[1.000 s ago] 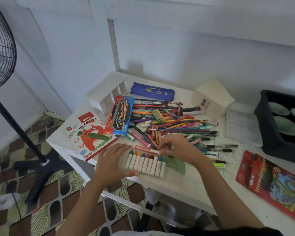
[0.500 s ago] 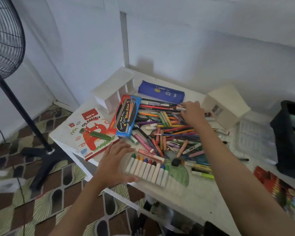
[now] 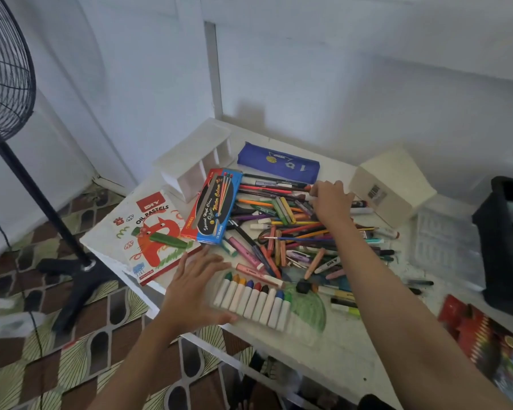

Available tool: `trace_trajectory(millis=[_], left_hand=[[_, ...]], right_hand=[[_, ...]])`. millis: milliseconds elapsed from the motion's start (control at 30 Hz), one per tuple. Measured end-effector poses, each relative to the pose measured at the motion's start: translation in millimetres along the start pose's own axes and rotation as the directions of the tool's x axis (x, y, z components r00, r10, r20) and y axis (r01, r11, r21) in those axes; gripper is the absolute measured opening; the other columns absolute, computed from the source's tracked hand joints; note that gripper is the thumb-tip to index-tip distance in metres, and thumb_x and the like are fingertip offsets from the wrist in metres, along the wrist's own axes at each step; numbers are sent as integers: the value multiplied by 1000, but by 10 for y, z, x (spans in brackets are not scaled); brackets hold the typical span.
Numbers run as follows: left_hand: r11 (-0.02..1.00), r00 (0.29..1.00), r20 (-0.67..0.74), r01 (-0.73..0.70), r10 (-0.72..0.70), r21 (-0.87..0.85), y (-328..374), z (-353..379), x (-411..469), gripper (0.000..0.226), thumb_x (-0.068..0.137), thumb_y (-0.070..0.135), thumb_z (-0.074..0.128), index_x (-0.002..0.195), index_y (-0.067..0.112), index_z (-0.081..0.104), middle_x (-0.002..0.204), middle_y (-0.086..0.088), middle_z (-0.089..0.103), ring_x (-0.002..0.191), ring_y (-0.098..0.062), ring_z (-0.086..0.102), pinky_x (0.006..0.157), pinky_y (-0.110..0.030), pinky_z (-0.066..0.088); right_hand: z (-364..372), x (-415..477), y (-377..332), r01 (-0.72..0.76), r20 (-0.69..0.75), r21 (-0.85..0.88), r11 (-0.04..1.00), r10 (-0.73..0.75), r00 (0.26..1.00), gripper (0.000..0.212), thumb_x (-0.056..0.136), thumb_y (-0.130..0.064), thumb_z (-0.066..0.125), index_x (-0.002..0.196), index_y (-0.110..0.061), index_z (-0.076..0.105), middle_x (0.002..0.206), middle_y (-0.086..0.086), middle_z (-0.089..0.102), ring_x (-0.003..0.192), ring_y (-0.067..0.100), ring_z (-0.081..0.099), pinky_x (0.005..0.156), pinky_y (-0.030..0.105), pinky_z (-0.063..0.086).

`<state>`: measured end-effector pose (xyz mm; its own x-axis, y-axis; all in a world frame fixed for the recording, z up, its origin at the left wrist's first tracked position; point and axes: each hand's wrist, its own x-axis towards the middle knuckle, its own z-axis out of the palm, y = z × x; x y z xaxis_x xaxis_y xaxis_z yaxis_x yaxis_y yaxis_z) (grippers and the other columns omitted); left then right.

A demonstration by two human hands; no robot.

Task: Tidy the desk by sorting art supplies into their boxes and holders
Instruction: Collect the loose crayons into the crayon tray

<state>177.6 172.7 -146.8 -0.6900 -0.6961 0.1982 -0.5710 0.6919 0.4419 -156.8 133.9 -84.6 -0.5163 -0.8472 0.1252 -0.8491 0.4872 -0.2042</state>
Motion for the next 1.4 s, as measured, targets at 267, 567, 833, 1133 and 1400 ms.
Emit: trace_trajectory(millis=[267,567,833,1133,1400], left_hand=[[1000,1000,-13,-8,8,-22,7,-14,-8,89,58,89,52,131,39,41,140,17,37,145,-6,6,117,-47,-3],[1000,999,-45,-26,26,10,8,16,-17,84,60,83,54,129,37,41,143,7,35,145,-12,6,115,-47,1],[999,999,-44,-29,30,19,5,10,-15,88,60,84,52,131,32,45,142,4,39,142,-7,6,115,-46,7],[999,999,-29,-28,29,20,1,16,-18,96,60,92,40,133,31,43,143,4,38,143,-6,2,115,-43,3],[999,999,-30,-26,26,23,-15,22,-22,96,59,92,40,133,32,44,141,7,39,143,-5,2,115,-42,4]], right_hand=[[-228,-314,106,215,-210,480,851,-127,969,16,88,-13,62,103,-10,68,99,6,66,94,18,56,82,29,44],[-459,-1379,159,-106,85,797,595,63,994,20,78,-9,74,92,-20,65,86,-1,67,72,12,65,50,30,56],[-561,-1828,184,-5,244,677,736,-219,945,26,80,0,69,96,-20,69,81,-5,66,66,-3,57,62,13,47],[-514,-2027,63,219,267,586,780,-441,857,30,73,7,69,78,-22,67,83,-12,53,68,6,52,64,16,47],[-343,-2077,39,268,402,467,842,-473,784,23,77,-3,68,92,-19,75,84,-12,47,73,1,48,66,11,41]])
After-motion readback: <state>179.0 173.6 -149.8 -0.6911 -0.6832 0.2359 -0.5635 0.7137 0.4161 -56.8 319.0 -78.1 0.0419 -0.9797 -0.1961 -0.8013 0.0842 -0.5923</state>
